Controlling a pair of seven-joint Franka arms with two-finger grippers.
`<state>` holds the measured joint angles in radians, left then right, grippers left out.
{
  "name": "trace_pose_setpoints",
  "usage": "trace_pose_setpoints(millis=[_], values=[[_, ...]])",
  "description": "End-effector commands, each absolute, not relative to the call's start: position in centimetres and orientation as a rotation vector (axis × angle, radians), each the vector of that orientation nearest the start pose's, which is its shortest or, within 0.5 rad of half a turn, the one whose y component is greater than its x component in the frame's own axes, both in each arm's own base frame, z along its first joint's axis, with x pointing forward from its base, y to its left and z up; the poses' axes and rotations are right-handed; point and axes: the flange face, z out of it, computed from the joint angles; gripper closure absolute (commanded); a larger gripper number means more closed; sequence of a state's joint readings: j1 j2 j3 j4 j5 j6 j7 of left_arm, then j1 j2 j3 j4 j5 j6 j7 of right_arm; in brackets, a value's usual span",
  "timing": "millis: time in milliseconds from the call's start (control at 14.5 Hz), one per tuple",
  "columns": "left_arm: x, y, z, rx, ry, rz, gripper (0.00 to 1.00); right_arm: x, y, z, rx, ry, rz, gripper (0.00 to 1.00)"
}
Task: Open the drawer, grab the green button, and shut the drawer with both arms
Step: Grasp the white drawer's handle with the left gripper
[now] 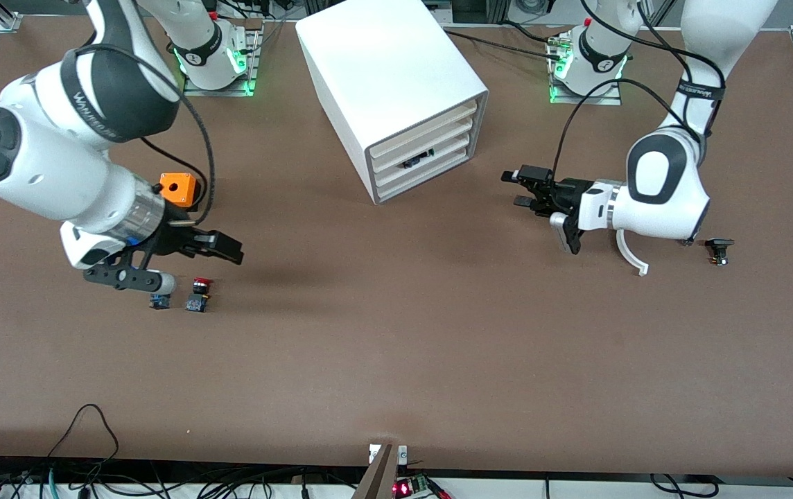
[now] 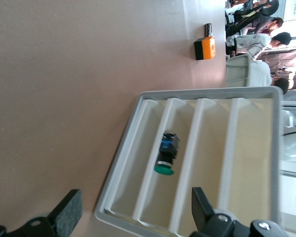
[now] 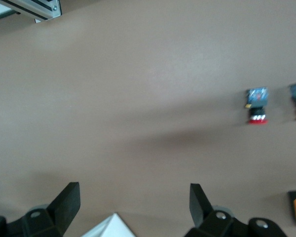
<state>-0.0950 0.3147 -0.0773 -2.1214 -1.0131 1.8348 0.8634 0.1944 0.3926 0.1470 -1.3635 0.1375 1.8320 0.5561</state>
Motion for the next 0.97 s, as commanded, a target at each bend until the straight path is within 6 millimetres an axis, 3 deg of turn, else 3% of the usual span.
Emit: trace_pose_setpoints(millis=[0,276,484,691,899], values=[[48.9,-17.1,24.6,2.034,-0.452,-0.183,0.05,64.1,25.5,51.5,-2.867,0.557,0.038,0.01],[45.7,-18.4,20.0,1.903,-0.404,-0.107,0.06,63.1,28.9,51.8,-2.71,0.829,0.13,0.01],[44.5,-20.0,17.7,1.861,-0.417,-0.123,0.12,61.8,31.5,51.4,-2.71,0.818,0.16,0.01],[41.9,-21.2,15.2,1.807,-0.4,-0.109,0.3,61.8,31.6,51.3,-2.714,0.805,0.157,0.01],[40.2,-22.2,13.2,1.772,-0.384,-0.112,0.35,62.1,30.9,51.0,-2.718,0.803,0.158,0.01]])
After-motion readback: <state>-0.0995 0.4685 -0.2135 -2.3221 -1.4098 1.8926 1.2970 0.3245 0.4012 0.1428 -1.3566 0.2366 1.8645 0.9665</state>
